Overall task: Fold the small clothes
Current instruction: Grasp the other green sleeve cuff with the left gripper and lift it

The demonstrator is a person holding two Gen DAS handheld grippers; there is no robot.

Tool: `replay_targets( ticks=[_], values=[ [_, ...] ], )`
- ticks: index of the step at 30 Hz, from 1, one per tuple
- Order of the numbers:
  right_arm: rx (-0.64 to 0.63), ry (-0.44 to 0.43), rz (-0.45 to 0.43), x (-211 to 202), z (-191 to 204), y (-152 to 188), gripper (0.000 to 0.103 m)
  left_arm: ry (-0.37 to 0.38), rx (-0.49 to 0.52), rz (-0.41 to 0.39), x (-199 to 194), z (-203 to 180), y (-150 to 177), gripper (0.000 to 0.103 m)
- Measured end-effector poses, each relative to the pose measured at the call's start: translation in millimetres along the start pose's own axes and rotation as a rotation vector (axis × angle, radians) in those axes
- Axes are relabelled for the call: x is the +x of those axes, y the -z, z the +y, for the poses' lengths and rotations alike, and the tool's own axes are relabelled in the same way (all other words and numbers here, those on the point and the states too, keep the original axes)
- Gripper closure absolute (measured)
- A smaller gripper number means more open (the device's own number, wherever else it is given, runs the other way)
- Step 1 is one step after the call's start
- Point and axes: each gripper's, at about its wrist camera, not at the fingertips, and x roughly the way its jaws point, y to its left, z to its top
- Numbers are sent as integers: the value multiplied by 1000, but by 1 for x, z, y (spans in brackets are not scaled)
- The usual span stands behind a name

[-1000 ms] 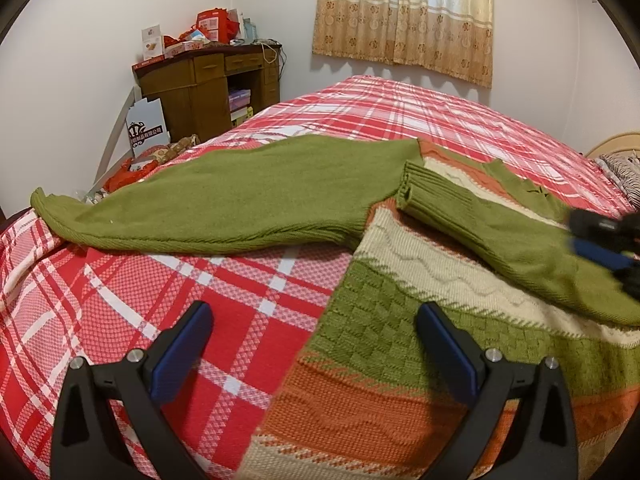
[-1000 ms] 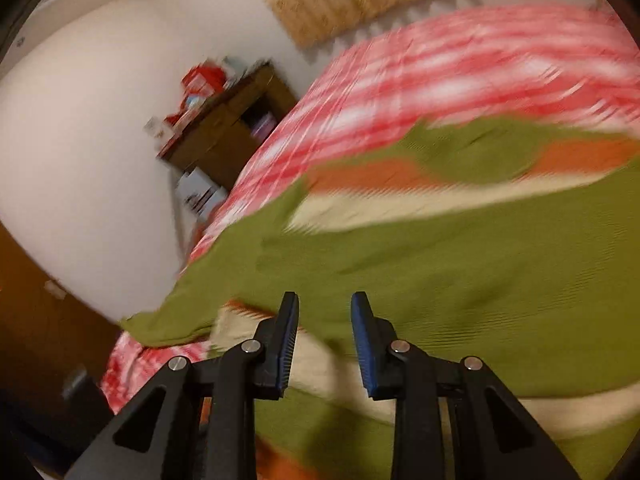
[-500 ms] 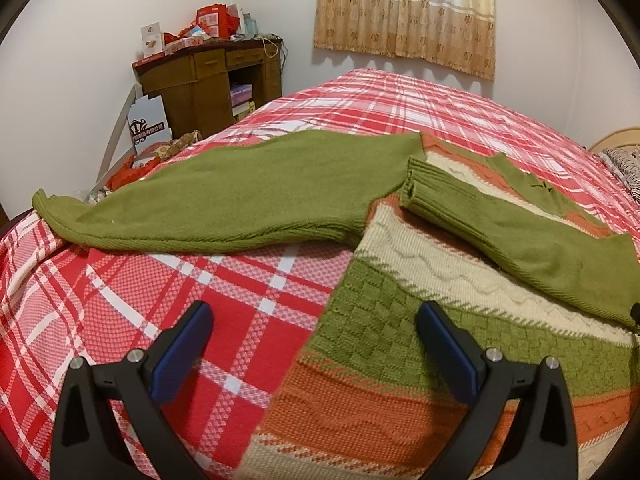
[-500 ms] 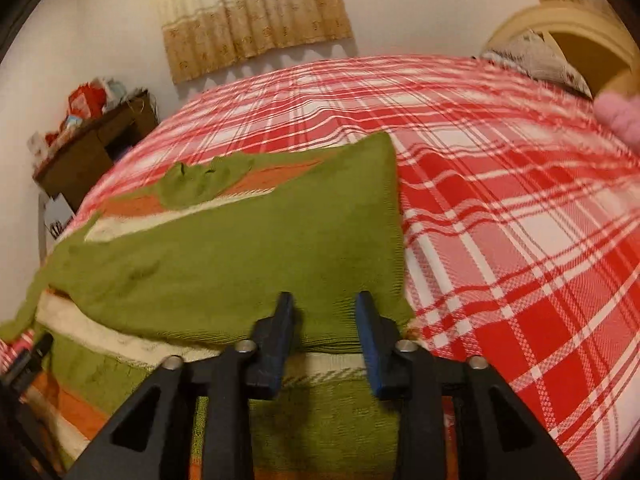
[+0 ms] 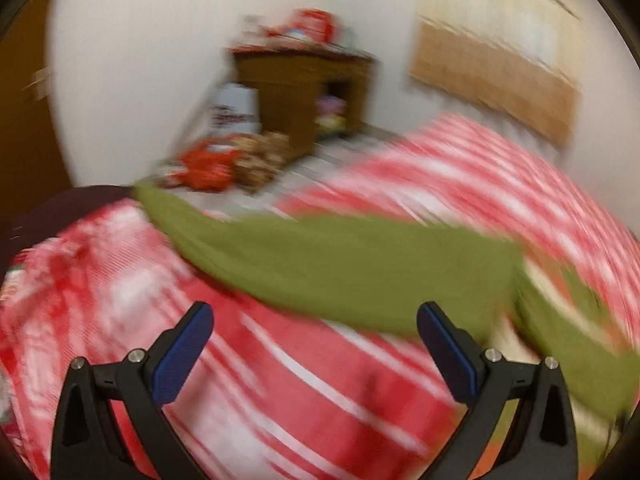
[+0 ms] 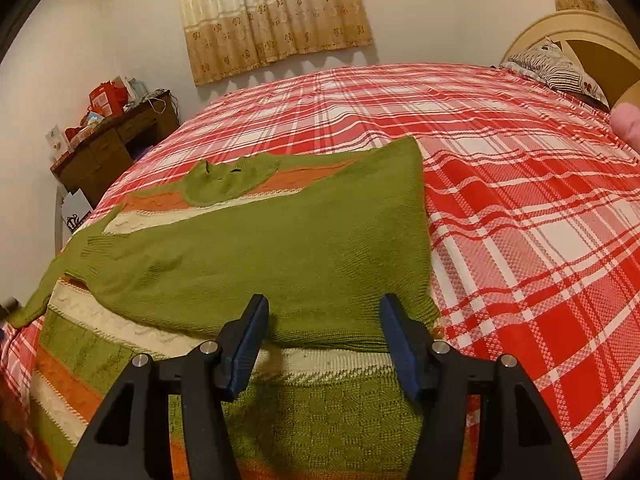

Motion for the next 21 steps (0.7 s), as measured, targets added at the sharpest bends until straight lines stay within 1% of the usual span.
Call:
replay_targets(
  ticks=[2, 3, 4, 6, 7, 9, 10, 13, 16, 18, 19, 20, 21],
  values=[
    [-8, 3, 1, 1, 2, 0, 42, -115, -38, 1, 17, 23, -30, 0],
    [-12, 6, 2, 1, 3, 0, 42, -161, -45, 6, 26, 30, -40, 0],
    [-15, 9, 2, 1, 3, 0, 41, -225, -49, 8, 38, 38, -52, 0],
    [-17, 11, 3, 2, 4, 0, 41, -318, -52, 13, 58, 50, -65, 0],
    [-18, 13, 3, 2, 4, 0, 41, -365, -57, 29, 70, 54, -70, 0],
    [-20, 15, 3, 1, 5, 0, 41, -406, -84, 76, 90, 64, -76, 1],
    [-22, 16, 4, 2, 5, 0, 41, -428, -108, 113, 102, 71, -77, 2],
    [-25, 20, 4, 2, 5, 0, 41, -480, -173, 218, 129, 88, -74, 14],
    [-26, 22, 4, 2, 6, 1, 41, -489, -225, 294, 145, 100, -65, 20],
    [-26, 21, 3, 2, 6, 1, 41, -509, -215, 293, 147, 99, -61, 21],
    [-26, 21, 3, 2, 6, 1, 41, -522, -195, 279, 147, 93, -59, 24],
    [-26, 21, 3, 2, 6, 1, 41, -531, -181, 268, 147, 91, -59, 30],
    [-26, 21, 3, 2, 6, 1, 40, -541, -166, 252, 146, 87, -59, 33]
  ],
)
